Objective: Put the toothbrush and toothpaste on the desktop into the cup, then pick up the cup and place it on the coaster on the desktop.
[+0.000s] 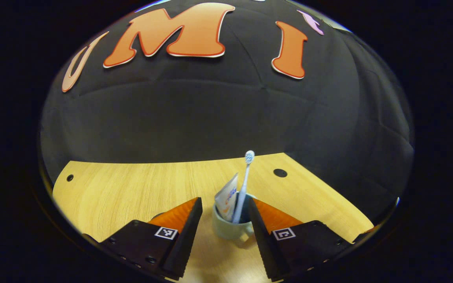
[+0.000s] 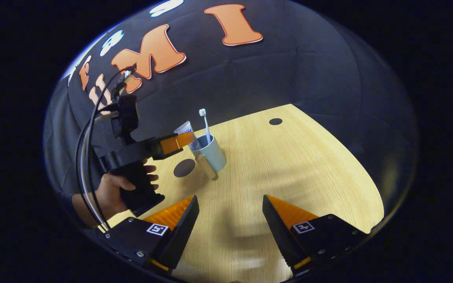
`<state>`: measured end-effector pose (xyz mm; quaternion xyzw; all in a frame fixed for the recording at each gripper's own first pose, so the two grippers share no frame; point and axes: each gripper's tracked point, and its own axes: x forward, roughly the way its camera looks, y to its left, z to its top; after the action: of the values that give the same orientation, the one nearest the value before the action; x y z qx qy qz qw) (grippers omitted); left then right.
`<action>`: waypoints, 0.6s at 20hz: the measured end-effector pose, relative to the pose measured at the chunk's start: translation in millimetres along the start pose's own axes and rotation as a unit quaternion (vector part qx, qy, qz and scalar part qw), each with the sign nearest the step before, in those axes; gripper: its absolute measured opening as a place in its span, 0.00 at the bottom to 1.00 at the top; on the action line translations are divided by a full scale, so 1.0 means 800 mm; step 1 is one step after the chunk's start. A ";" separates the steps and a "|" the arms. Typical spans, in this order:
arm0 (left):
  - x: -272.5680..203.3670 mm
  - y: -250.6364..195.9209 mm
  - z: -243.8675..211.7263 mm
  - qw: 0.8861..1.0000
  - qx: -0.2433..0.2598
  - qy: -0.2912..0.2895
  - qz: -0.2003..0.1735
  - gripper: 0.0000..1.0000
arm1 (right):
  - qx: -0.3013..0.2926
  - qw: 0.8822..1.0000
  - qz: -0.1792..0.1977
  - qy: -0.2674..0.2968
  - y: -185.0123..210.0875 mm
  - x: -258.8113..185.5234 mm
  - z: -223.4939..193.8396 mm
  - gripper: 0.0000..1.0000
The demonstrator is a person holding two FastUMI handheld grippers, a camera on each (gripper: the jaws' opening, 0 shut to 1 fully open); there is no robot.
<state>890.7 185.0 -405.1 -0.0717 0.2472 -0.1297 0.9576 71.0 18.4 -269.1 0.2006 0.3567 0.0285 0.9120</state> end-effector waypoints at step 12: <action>-0.142 0.061 0.036 0.999 -0.029 -0.005 0.020 0.75 | -0.048 0.999 0.017 0.018 0.043 0.079 0.061 0.98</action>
<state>819.3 265.7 -338.4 -0.0952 0.2474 -0.1028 0.9587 153.3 45.7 -263.6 0.1622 0.3677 0.0649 0.9134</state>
